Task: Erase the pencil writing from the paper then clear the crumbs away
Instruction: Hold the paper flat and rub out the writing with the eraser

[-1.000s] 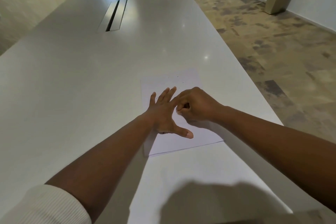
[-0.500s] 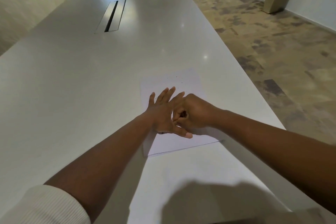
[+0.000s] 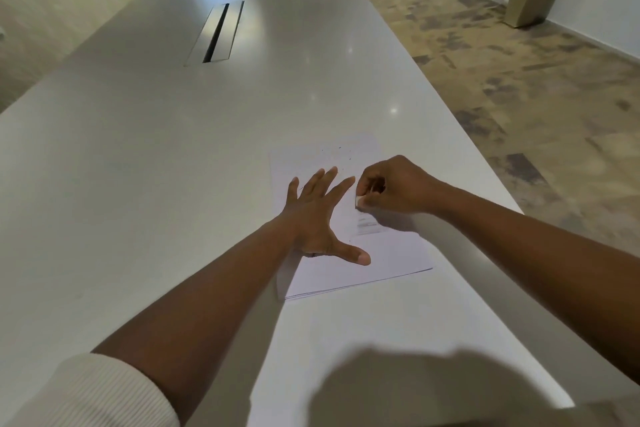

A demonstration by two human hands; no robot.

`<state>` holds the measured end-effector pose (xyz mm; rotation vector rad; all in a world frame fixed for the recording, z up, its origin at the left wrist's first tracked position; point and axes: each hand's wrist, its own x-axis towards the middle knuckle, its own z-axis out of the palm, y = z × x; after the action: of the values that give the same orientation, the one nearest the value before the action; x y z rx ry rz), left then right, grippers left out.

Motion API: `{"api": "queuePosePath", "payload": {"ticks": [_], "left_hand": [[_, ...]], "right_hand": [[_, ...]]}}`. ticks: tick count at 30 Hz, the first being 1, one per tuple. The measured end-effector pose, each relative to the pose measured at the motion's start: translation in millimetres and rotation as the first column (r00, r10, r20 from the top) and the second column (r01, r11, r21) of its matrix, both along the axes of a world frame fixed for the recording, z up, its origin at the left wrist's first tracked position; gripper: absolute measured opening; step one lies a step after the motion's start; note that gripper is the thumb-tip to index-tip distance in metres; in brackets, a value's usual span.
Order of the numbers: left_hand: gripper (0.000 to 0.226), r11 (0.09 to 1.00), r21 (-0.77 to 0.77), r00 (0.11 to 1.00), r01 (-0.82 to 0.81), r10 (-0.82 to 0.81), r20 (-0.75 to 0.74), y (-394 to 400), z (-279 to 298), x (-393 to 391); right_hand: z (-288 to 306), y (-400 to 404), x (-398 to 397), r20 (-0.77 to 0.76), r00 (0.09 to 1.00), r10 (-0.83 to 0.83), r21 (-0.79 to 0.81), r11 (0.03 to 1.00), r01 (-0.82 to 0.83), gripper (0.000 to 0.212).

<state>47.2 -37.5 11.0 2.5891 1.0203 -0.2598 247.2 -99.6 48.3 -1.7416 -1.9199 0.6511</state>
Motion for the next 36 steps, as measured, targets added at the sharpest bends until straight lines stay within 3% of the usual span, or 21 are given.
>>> {"api": "queuePosePath", "payload": {"ticks": [5,15,20,24,36], "left_hand": [[0.156,1.0,0.008,1.0,0.0,0.0,-0.014,1,-1,0],[0.155,1.0,0.013,1.0,0.007,-0.007,-0.011,2,-2,0],[0.155,1.0,0.022,1.0,0.003,-0.003,-0.014,2,-4,0],[0.153,1.0,0.02,1.0,-0.002,0.002,0.006,2,-5,-1],[0.135,0.998,0.057,0.998,-0.006,0.003,0.055,-1,-8,7]], "right_hand": [[-2,2,9,0.004,0.995,-0.097,-0.015,0.995,0.097,0.026],[-1,5,-2,-0.123,0.974,-0.192,0.043,0.979,0.198,0.012],[-2,2,-1,-0.075,0.981,-0.181,0.062,0.981,0.186,0.016],[5,6,-6,0.114,0.991,-0.071,0.063,0.996,0.064,0.014],[15,12,-2,0.178,0.983,-0.036,-0.026,0.999,0.041,0.009]]}}
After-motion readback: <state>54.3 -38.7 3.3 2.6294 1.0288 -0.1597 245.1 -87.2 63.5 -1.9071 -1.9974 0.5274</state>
